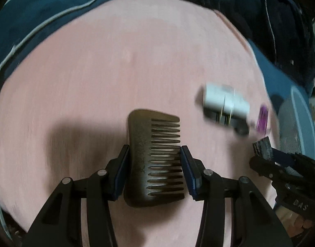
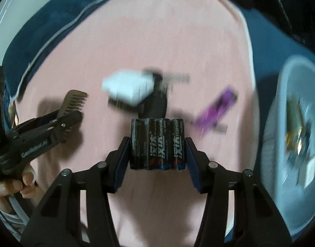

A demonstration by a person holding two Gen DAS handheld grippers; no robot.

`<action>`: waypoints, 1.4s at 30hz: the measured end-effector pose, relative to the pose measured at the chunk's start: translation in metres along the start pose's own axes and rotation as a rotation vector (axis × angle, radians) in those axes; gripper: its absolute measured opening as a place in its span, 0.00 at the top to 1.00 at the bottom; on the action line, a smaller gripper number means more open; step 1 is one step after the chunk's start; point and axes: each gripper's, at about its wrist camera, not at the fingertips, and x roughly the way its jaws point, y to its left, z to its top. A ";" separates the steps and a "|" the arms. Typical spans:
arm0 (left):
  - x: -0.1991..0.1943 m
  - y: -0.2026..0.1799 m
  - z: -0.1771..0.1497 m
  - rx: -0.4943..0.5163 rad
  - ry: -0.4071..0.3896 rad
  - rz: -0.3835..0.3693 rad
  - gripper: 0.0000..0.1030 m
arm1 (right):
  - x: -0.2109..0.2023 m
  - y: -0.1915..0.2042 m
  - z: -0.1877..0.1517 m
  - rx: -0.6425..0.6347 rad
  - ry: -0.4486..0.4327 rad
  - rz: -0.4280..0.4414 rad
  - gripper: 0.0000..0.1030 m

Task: Organize rigid objects
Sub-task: 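Lift and carry the comb with the left gripper while the right gripper carries the batteries to the basket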

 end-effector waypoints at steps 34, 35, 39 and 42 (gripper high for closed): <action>-0.062 -0.066 -0.040 0.124 -0.037 0.071 0.53 | -0.070 -0.052 -0.050 0.053 -0.123 0.044 0.49; -0.064 -0.068 -0.040 0.126 -0.038 0.070 0.53 | -0.068 -0.052 -0.042 0.056 -0.129 0.045 0.49; -0.069 -0.082 -0.038 0.135 -0.046 0.070 0.53 | -0.081 -0.059 -0.045 0.074 -0.156 0.048 0.49; -0.074 -0.093 -0.037 0.150 -0.051 0.071 0.53 | -0.091 -0.068 -0.049 0.088 -0.173 0.048 0.49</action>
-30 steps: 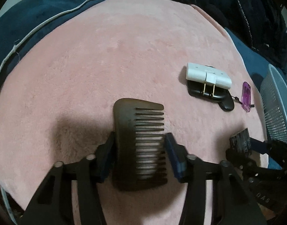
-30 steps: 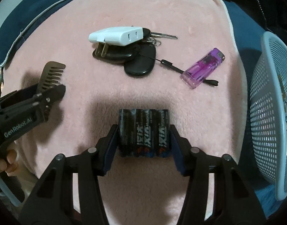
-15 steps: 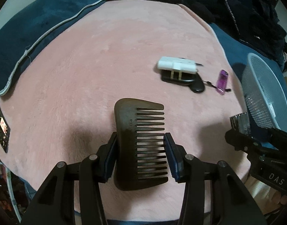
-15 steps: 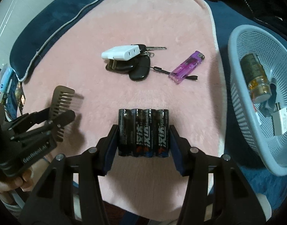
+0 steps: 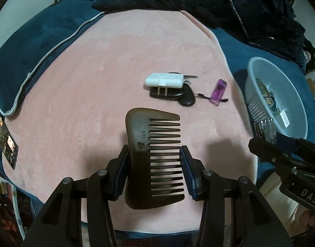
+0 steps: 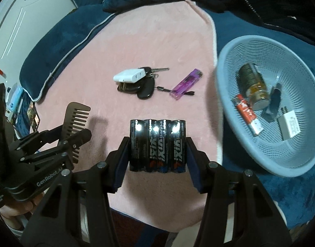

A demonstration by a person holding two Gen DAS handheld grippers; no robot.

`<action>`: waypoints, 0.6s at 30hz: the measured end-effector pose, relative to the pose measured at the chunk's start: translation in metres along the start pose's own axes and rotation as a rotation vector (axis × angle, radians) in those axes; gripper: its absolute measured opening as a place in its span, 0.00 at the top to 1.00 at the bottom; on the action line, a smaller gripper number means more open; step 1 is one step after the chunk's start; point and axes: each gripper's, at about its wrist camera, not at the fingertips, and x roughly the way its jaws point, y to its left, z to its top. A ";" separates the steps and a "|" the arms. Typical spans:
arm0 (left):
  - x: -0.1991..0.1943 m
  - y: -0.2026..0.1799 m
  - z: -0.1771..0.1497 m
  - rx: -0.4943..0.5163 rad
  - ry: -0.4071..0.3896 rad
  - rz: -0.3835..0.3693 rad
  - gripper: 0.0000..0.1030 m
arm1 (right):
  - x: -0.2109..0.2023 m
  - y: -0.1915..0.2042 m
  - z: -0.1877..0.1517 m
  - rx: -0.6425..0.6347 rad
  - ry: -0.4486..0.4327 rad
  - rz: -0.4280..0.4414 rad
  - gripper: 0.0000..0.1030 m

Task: Organize rigid objects
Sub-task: 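Lift and carry the comb with the left gripper while the right gripper carries the batteries to the basket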

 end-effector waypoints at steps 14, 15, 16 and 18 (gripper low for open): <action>-0.009 -0.058 0.019 0.083 -0.007 -0.019 0.53 | -0.031 -0.056 -0.002 0.109 -0.056 -0.008 0.49; -0.009 -0.063 0.021 0.091 -0.006 -0.022 0.53 | -0.033 -0.061 -0.002 0.118 -0.060 -0.009 0.49; -0.008 -0.066 0.022 0.096 -0.005 -0.025 0.53 | -0.035 -0.065 -0.002 0.125 -0.062 -0.009 0.49; -0.007 -0.074 0.024 0.107 -0.002 -0.031 0.53 | -0.038 -0.074 -0.002 0.141 -0.068 -0.011 0.49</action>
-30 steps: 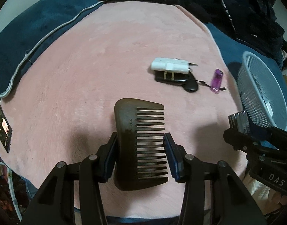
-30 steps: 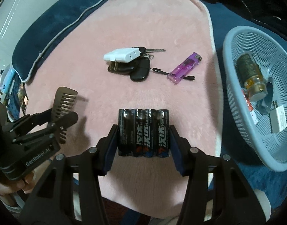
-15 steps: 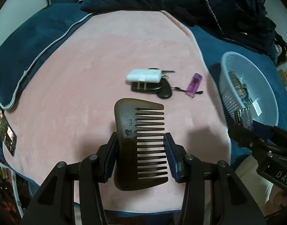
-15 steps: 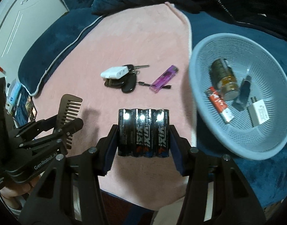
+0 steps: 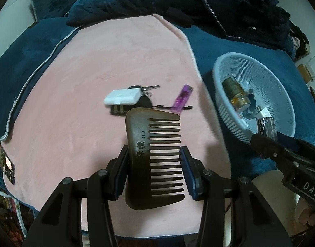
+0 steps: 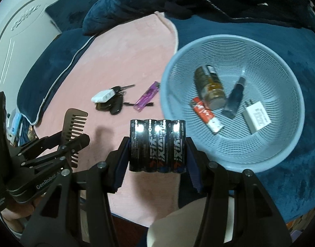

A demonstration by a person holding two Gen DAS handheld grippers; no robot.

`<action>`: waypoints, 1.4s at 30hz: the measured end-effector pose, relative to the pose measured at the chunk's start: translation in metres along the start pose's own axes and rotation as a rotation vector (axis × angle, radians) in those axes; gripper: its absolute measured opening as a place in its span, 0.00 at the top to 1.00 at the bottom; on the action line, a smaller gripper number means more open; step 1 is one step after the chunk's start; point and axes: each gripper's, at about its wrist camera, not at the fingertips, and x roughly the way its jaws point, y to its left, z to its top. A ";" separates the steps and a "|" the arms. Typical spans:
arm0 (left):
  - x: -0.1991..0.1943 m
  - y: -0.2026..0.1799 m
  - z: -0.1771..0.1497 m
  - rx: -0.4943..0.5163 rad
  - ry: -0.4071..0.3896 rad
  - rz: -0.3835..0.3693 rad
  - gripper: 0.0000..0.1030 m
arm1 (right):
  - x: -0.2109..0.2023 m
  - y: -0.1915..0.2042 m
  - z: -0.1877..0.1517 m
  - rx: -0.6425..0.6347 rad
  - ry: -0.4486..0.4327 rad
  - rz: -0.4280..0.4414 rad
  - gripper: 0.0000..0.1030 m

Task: Organize rigid objects
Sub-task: 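Lift and carry the comb with the left gripper while the right gripper carries the batteries to the basket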

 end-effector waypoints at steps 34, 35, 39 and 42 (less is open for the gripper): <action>0.019 -0.132 0.057 0.152 0.028 -0.129 0.53 | -0.039 -0.137 0.037 0.207 -0.068 -0.061 0.49; 0.021 -0.134 0.059 0.154 0.030 -0.134 0.53 | -0.039 -0.140 0.039 0.211 -0.068 -0.061 0.49; 0.032 -0.150 0.070 0.164 0.042 -0.157 0.53 | -0.036 -0.152 0.048 0.230 -0.068 -0.062 0.49; 0.039 -0.159 0.079 0.174 0.048 -0.169 0.53 | -0.035 -0.161 0.056 0.242 -0.072 -0.062 0.49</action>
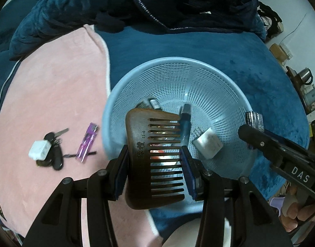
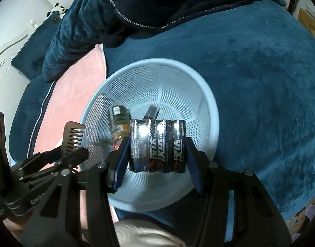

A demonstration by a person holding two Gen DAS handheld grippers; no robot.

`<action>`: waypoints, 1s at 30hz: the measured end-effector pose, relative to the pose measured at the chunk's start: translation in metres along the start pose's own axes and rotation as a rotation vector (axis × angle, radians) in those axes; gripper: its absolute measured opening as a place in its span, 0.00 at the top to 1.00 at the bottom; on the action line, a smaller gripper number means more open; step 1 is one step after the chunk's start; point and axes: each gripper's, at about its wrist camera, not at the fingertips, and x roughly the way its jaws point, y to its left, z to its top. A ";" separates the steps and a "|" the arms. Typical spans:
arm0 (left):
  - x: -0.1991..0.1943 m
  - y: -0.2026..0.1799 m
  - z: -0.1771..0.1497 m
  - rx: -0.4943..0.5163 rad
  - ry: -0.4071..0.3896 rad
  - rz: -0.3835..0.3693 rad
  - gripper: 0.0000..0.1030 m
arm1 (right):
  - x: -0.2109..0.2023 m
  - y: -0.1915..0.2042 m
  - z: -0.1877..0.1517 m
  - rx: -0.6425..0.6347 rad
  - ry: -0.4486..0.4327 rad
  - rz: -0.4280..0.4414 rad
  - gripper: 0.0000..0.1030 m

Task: Organize rigid objects
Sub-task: 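Lift and carry the comb with the left gripper while the right gripper carries the batteries to the basket, then open both grippers to drop the comb and batteries into the basket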

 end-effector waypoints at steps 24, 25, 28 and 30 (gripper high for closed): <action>0.038 -0.029 0.055 0.038 -0.001 -0.041 0.29 | 0.003 -0.022 0.052 0.017 -0.051 -0.035 0.51; 0.036 -0.028 0.054 0.032 -0.006 -0.042 0.20 | 0.003 -0.023 0.051 0.017 -0.047 -0.038 0.50; 0.028 -0.023 0.052 0.020 -0.023 -0.033 0.11 | 0.005 -0.025 0.049 0.028 -0.023 -0.033 0.38; 0.024 -0.021 0.049 0.019 -0.031 -0.023 0.09 | 0.004 -0.028 0.046 0.051 -0.020 -0.024 0.24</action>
